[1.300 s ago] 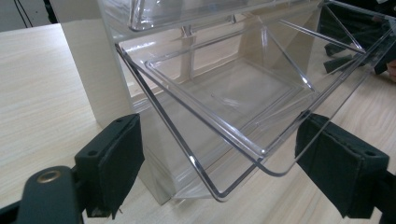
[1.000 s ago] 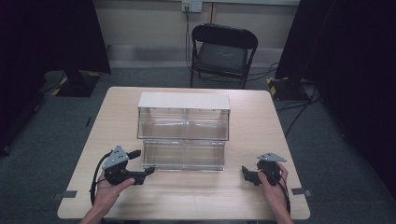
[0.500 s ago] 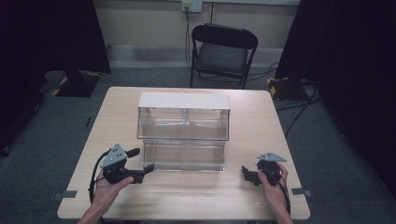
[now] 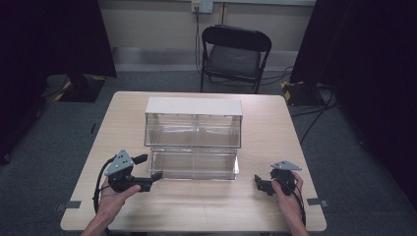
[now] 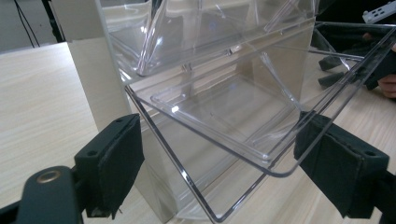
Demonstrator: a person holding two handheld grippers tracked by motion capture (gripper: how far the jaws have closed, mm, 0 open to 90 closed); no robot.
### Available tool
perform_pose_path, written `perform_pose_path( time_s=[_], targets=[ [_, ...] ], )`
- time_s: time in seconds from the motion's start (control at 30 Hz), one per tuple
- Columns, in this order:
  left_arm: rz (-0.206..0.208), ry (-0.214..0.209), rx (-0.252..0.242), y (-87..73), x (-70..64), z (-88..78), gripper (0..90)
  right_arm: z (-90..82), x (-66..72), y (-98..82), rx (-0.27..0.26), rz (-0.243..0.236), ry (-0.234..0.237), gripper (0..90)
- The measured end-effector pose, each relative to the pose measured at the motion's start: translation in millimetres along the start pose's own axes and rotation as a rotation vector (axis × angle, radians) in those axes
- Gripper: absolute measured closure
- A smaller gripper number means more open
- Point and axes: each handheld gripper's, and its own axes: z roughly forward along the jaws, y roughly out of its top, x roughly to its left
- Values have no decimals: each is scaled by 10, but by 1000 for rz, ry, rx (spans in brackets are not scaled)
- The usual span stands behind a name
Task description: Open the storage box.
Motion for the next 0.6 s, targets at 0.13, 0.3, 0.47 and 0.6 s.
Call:
perform_pose_path(
  time_s=[0.13,0.3,0.47,0.6],
  targets=[
    [-3,-4,6,-6,-5,21,155,1,0,0,0,-1,0,109],
    [-5,-1,3,4,4,9,155,1,1,1,0,0,0,109],
    [-16,-1,-2,23,0,3,155,1,0,0,0,-1,0,109],
    [0,-2,1,38,15,0,153,1,1,0,0,0,0,109]
  ],
)
